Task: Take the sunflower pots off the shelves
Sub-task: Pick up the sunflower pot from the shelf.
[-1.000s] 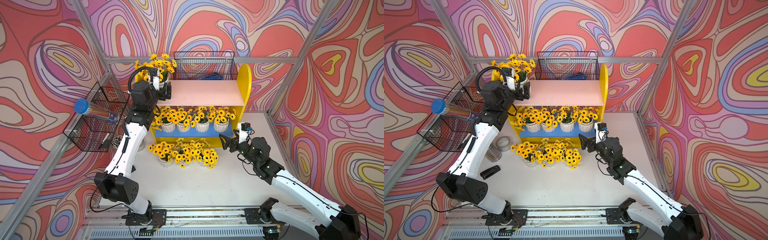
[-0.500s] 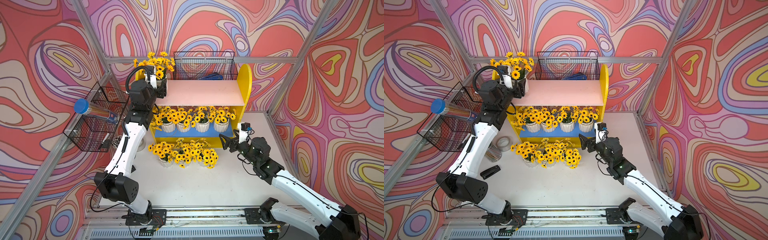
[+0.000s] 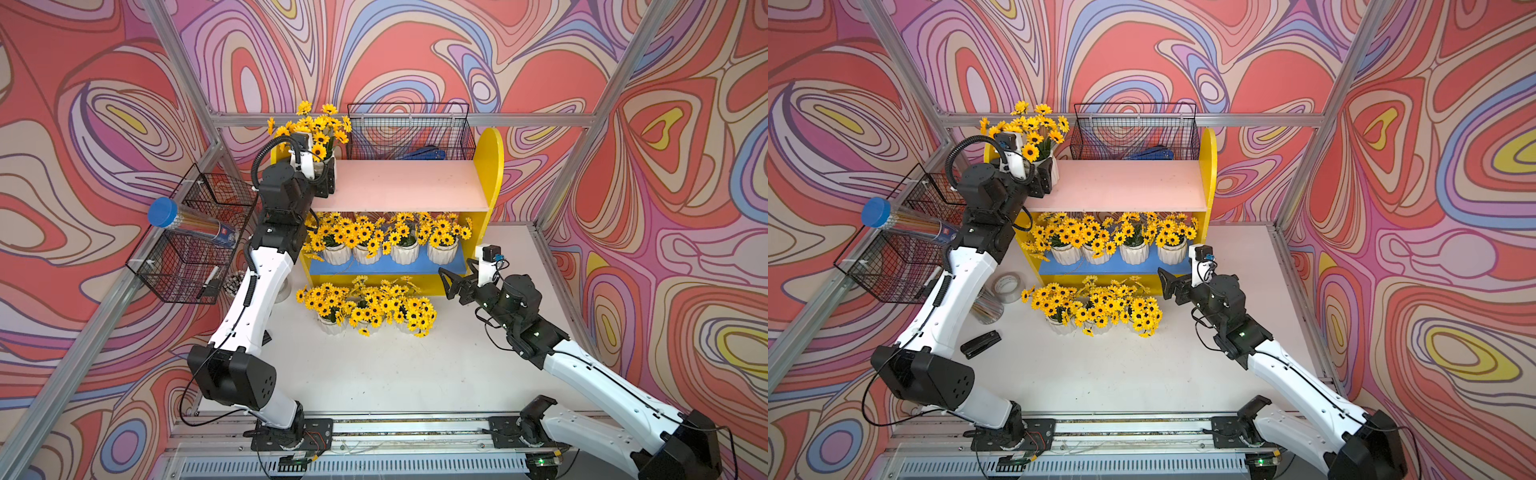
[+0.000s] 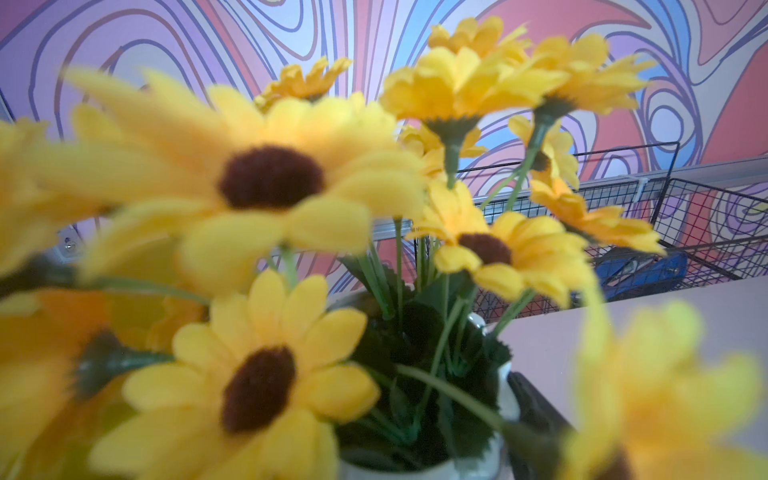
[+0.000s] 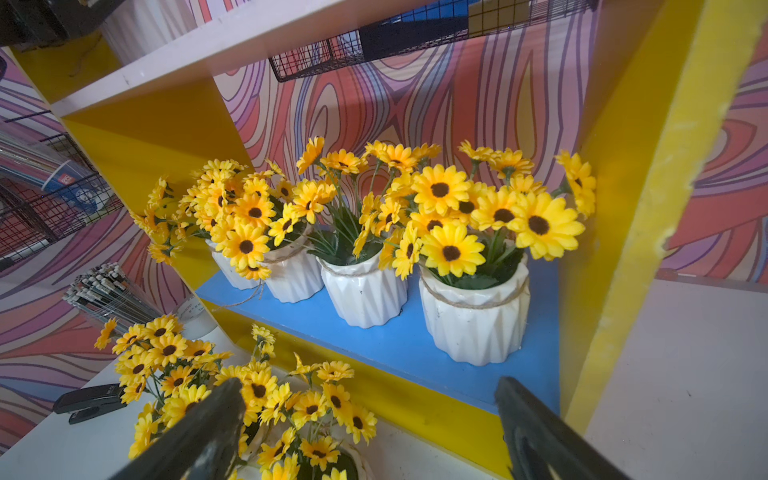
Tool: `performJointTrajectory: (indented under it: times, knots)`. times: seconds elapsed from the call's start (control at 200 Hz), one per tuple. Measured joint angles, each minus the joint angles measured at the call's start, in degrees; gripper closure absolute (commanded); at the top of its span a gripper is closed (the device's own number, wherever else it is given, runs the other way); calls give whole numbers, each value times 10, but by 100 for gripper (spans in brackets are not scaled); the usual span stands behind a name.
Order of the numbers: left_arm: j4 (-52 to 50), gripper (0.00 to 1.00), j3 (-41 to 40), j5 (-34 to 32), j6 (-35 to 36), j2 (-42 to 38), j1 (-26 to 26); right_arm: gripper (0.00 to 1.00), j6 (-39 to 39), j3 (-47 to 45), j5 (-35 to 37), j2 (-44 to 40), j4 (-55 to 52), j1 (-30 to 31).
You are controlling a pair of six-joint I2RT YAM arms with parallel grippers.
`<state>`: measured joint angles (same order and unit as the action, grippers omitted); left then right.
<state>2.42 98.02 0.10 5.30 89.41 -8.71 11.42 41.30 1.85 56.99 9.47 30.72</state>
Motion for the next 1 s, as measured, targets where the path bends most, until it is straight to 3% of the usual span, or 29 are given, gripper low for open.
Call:
performJointTrajectory:
  times: [0.501, 1.001]
  knots:
    - [-22, 100, -17, 70, -48, -26, 9, 3, 0, 0, 0, 0, 4, 0]
    - [-42, 100, -3, 229, -63, -20, 8, 3, 0, 0, 0, 3, 4, 0]
